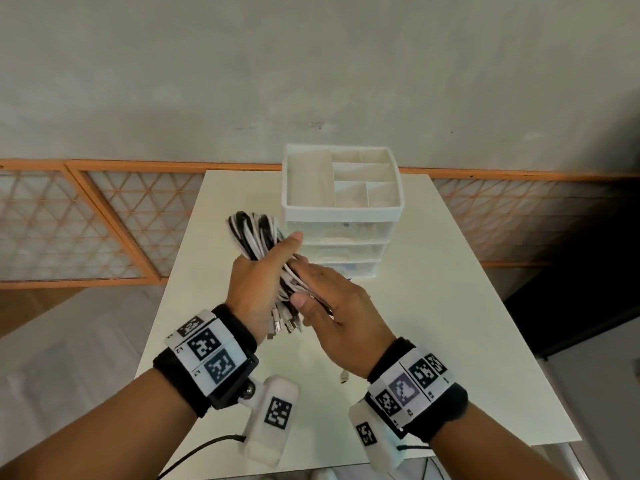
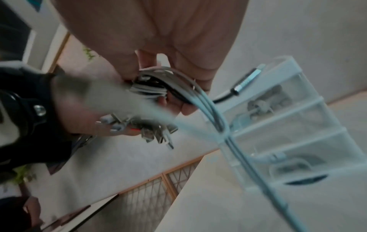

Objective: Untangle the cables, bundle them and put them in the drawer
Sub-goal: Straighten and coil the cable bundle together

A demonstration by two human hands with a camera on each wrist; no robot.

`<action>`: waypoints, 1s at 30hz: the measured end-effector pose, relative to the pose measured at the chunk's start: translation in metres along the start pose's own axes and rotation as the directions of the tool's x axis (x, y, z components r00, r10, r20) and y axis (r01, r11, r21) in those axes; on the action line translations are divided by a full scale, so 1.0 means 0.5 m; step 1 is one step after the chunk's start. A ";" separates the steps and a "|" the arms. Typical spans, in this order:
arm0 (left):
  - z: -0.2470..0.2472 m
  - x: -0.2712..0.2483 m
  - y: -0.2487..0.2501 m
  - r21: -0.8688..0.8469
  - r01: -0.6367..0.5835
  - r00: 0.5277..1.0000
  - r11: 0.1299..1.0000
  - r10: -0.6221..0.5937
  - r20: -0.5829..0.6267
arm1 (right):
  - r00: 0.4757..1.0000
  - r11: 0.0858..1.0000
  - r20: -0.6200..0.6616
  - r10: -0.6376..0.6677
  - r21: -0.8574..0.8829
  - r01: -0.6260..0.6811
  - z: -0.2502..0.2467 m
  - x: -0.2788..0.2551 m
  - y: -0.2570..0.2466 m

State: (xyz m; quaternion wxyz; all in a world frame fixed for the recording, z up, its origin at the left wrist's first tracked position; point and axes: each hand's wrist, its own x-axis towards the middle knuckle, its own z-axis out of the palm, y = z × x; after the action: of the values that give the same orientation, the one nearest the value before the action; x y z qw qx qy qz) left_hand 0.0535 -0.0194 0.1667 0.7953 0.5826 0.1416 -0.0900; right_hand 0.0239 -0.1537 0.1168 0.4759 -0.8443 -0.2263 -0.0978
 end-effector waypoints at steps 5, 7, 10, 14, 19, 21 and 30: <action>-0.010 0.003 -0.014 0.112 -0.105 0.994 0.988 0.103 0.018 | 0.998 1.000 -0.063 0.022 0.001 -0.022 0.026 -0.005 0.012; -0.013 0.007 -0.022 0.141 -0.140 0.989 0.980 0.144 -0.016 | 0.998 1.000 -0.056 0.023 0.011 -0.023 0.026 -0.009 0.004; -0.020 0.015 -0.011 0.103 -0.140 0.987 0.985 0.148 -0.070 | 0.998 0.994 0.007 0.066 0.087 -0.067 0.010 -0.017 -0.007; -0.037 0.012 0.009 0.108 -0.179 0.983 0.978 0.173 0.062 | 0.967 0.968 0.044 0.251 0.013 -0.251 -0.013 -0.023 0.009; -0.054 0.009 0.023 0.154 -0.291 0.917 0.944 0.230 0.326 | 0.855 0.883 0.253 0.453 -0.260 -0.391 -0.036 -0.024 0.055; -0.055 0.003 0.025 0.239 -0.280 0.868 0.930 0.139 0.478 | 0.812 0.844 0.300 0.501 -0.376 -0.382 -0.050 -0.018 0.071; -0.009 -0.014 -0.040 0.677 -0.263 0.863 0.688 -0.145 0.483 | 0.854 0.715 0.237 0.464 -0.669 -0.203 -0.080 0.044 0.030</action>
State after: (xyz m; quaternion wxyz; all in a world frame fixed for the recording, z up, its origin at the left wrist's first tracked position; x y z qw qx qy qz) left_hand 0.0404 -0.0211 0.1498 0.5112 0.8079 -0.1363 -0.2596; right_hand 0.0523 -0.1877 0.1350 0.1254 -0.9816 -0.1111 0.0917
